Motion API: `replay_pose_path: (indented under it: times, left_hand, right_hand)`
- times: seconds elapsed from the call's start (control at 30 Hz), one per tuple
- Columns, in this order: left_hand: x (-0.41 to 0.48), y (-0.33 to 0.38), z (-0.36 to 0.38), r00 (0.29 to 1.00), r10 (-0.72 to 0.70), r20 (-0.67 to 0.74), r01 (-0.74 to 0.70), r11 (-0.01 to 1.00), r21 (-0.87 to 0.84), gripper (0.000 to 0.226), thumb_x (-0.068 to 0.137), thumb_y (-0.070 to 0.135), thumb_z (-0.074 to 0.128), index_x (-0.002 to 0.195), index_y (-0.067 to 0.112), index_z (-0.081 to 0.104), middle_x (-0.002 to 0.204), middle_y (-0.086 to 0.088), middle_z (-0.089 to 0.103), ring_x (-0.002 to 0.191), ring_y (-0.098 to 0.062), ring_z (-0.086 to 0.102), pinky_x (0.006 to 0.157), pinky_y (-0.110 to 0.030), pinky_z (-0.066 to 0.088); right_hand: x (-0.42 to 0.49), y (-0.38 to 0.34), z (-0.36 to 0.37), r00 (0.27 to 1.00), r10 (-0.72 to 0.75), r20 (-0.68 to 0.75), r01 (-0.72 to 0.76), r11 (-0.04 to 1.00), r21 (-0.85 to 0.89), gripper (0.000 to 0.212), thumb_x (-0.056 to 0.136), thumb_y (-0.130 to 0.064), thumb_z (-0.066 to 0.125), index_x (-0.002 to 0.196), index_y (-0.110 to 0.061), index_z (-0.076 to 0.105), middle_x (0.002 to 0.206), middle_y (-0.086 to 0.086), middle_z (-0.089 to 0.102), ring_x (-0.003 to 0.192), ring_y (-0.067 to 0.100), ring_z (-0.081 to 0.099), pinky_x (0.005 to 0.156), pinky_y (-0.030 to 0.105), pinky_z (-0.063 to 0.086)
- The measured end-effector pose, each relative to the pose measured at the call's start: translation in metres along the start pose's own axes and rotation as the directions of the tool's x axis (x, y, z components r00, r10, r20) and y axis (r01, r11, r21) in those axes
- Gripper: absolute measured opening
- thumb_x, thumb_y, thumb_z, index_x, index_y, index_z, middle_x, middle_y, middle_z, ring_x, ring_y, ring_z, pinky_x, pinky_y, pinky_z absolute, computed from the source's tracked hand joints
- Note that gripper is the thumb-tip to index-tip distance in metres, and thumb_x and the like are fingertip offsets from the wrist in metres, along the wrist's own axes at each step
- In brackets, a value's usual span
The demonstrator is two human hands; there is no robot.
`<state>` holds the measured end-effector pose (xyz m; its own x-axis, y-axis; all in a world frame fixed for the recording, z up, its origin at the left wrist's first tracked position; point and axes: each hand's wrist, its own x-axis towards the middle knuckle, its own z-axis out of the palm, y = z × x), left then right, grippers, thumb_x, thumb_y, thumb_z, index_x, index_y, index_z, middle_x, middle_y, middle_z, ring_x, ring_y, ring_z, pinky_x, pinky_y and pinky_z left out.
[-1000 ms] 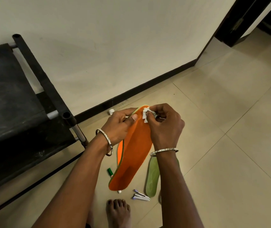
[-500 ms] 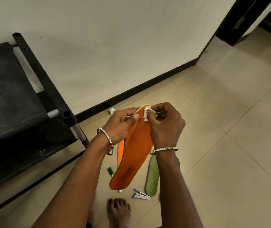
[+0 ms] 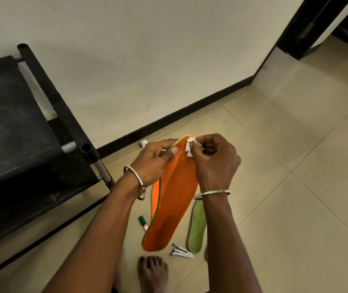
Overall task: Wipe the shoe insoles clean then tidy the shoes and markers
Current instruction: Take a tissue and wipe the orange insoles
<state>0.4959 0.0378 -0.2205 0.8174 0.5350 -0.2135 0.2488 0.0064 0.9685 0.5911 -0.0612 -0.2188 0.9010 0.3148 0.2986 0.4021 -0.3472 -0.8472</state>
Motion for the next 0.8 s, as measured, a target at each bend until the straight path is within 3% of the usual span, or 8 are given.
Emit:
replay_pose_path:
  times: [0.2, 0.4, 0.47, 0.6, 0.7, 0.8]
  left_hand:
    - [-0.001, -0.001, -0.001, 1.000, -0.014, -0.005, 0.014, 1.000, 0.000, 0.026, 0.104, 0.025, 0.045, 0.113, 0.042, 0.063, 0.104, 0.017, 0.066, 0.106, -0.017, 0.064, 0.077, -0.029, 0.053]
    - [-0.001, 0.000, 0.000, 1.000, -0.007, 0.003, 0.007, 1.000, 0.019, 0.025, 0.104, 0.026, 0.047, 0.115, 0.042, 0.063, 0.108, 0.018, 0.065, 0.111, -0.018, 0.063, 0.091, -0.040, 0.054]
    - [0.000, 0.000, 0.001, 1.000, -0.020, 0.003, 0.020, 1.000, -0.011, 0.024, 0.103, 0.026, 0.047, 0.115, 0.043, 0.060, 0.111, 0.014, 0.065, 0.109, -0.019, 0.064, 0.086, -0.039, 0.056]
    - [-0.002, 0.001, -0.001, 0.999, -0.039, 0.011, 0.039, 0.999, -0.031, 0.024, 0.104, 0.026, 0.044, 0.109, 0.045, 0.058, 0.104, 0.018, 0.065, 0.094, -0.007, 0.064, 0.068, -0.020, 0.053]
    - [-0.001, 0.002, -0.003, 0.999, -0.047, -0.008, 0.047, 0.997, -0.054, 0.026, 0.105, 0.024, 0.043, 0.110, 0.041, 0.062, 0.105, 0.013, 0.067, 0.100, -0.011, 0.064, 0.073, -0.025, 0.052]
    - [-0.001, 0.001, -0.002, 0.998, -0.060, -0.014, 0.059, 0.996, -0.065, 0.026, 0.105, 0.026, 0.044, 0.117, 0.035, 0.064, 0.105, 0.015, 0.066, 0.098, -0.008, 0.062, 0.071, -0.024, 0.050]
  right_hand:
    - [-0.003, -0.007, -0.001, 0.989, -0.079, 0.126, 0.071, 0.995, 0.067, 0.012, 0.080, -0.020, 0.082, 0.090, -0.015, 0.076, 0.079, -0.011, 0.070, 0.073, -0.001, 0.067, 0.066, 0.004, 0.048]
    - [-0.001, -0.003, -0.001, 0.996, -0.034, 0.081, 0.034, 0.999, -0.006, 0.010, 0.081, -0.020, 0.081, 0.086, -0.020, 0.073, 0.076, -0.016, 0.064, 0.067, -0.004, 0.062, 0.063, 0.002, 0.045]
    - [0.001, 0.003, -0.002, 0.998, 0.021, 0.052, -0.019, 0.999, -0.045, 0.010, 0.081, -0.023, 0.081, 0.086, -0.023, 0.071, 0.077, -0.014, 0.064, 0.068, -0.003, 0.061, 0.062, 0.004, 0.046]
    - [0.000, 0.002, -0.003, 0.992, 0.011, 0.130, -0.004, 0.998, -0.056, 0.013, 0.081, -0.024, 0.081, 0.091, -0.018, 0.076, 0.081, -0.012, 0.067, 0.070, -0.004, 0.062, 0.064, 0.001, 0.046]
    - [-0.002, -0.003, -0.003, 0.969, -0.080, 0.235, 0.074, 0.997, 0.032, 0.012, 0.081, -0.019, 0.080, 0.093, -0.017, 0.076, 0.083, -0.010, 0.071, 0.075, -0.002, 0.066, 0.068, 0.005, 0.049]
    - [-0.001, -0.002, -0.003, 0.966, -0.098, 0.240, 0.092, 0.995, 0.036, 0.011, 0.081, -0.018, 0.080, 0.092, -0.016, 0.076, 0.083, -0.008, 0.072, 0.074, 0.000, 0.066, 0.068, 0.006, 0.050]
